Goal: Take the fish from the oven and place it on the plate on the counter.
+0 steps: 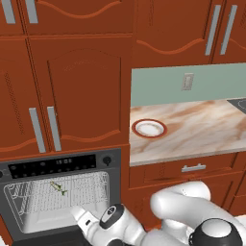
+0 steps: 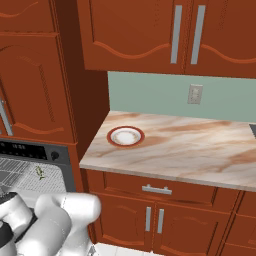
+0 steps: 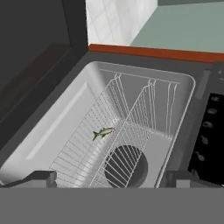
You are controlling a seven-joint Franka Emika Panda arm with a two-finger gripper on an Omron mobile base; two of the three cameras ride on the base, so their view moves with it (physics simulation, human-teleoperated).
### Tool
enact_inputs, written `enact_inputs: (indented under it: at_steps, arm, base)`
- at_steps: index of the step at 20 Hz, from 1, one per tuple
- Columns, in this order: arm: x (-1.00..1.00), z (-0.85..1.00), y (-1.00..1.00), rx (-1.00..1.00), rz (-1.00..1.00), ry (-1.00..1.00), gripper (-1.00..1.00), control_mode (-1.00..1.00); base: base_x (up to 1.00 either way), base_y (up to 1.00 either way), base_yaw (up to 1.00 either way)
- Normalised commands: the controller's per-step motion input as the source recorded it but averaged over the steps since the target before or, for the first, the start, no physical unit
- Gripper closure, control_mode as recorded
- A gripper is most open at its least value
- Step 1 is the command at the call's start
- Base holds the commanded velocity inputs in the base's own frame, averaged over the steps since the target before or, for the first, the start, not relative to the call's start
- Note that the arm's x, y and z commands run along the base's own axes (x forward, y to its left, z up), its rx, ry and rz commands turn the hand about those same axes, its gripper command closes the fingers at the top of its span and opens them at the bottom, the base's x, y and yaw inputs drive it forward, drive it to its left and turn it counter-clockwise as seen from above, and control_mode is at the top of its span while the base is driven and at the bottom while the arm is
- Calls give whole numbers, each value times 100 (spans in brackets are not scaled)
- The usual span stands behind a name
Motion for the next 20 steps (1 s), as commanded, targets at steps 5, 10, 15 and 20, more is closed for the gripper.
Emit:
enact_inputs:
  at_steps: [5,10,15,20]
  arm:
    - [10,0,37,-9,-7,1,-100,-100]
    - [23,-15,21,-15,-5,0,-100,-100]
    - [20,-3,16,-22,-5,0,-100,-100]
    - [15,0,14,-25,-5,0,-100,-100]
  base:
    - [0,0,0]
    - [0,0,0]
    - [0,0,0]
    - [0,0,0]
